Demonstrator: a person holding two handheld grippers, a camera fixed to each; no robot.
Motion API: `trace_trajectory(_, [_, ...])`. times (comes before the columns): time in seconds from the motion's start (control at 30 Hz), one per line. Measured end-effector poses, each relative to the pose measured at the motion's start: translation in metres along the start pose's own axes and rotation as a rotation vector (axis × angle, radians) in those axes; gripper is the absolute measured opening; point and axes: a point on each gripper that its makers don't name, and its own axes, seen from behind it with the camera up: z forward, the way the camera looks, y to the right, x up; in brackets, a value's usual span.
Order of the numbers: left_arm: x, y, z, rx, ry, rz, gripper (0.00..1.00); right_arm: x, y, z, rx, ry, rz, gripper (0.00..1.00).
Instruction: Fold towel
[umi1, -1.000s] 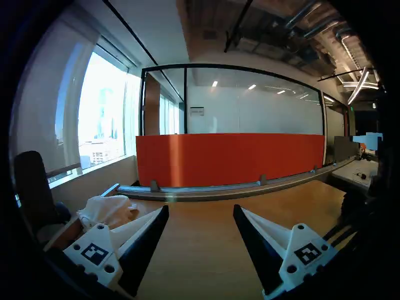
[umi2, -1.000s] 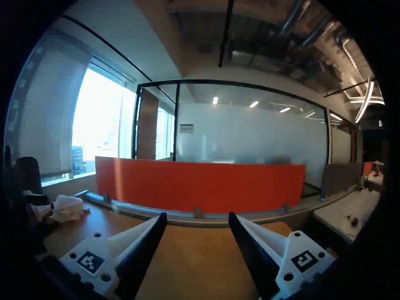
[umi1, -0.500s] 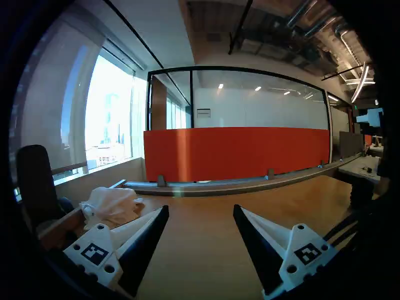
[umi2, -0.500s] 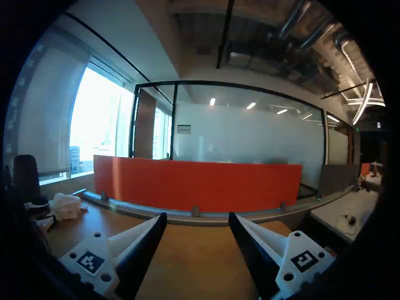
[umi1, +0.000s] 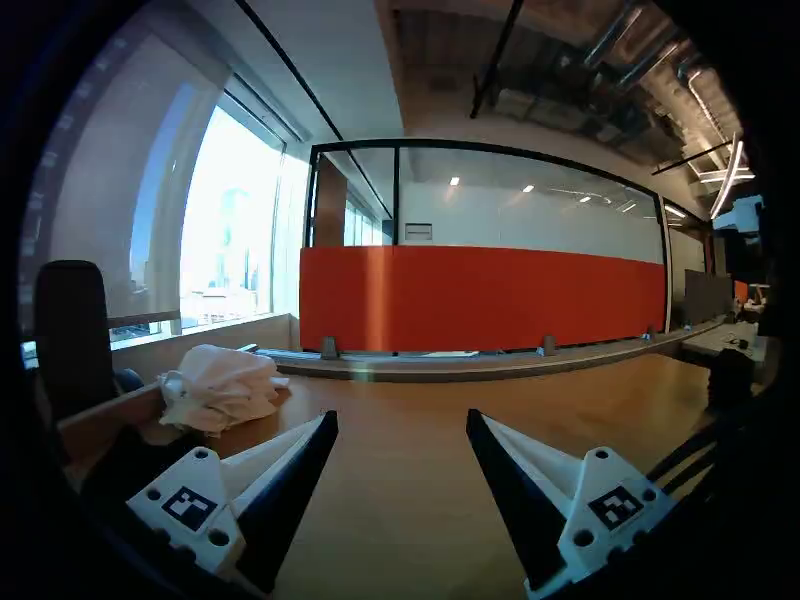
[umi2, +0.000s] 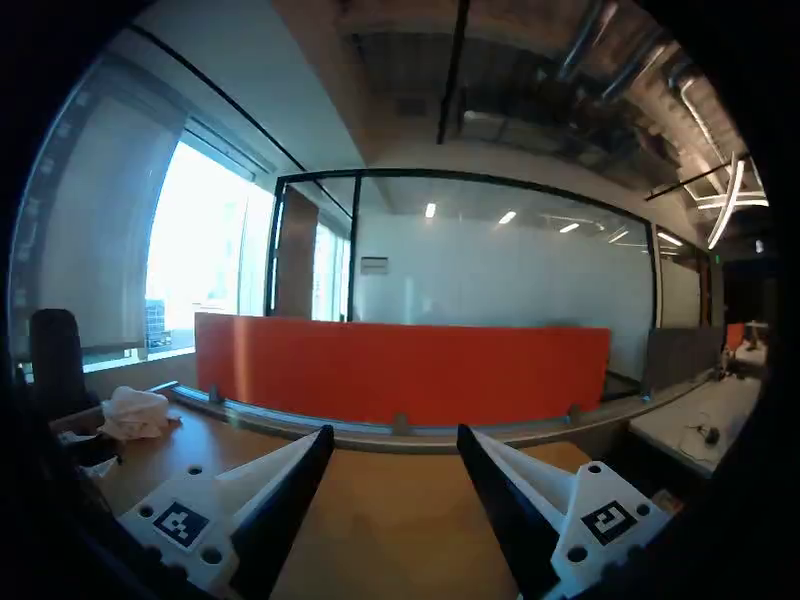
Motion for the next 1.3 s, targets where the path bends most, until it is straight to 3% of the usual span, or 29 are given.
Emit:
trace_trajectory(0.47, [-0.030, 0.002, -0.002, 0.009, 0.023, 0.006, 0.96, -0.017, -0.011, -0.001, 0.018, 0.011, -0.022, 0.95])
trace_trajectory(1.3, [-0.044, -0.001, 0.005, 0.021, 0.015, 0.013, 0.96, -0.018, -0.011, -0.002, 0.012, 0.004, -0.033, 0.95])
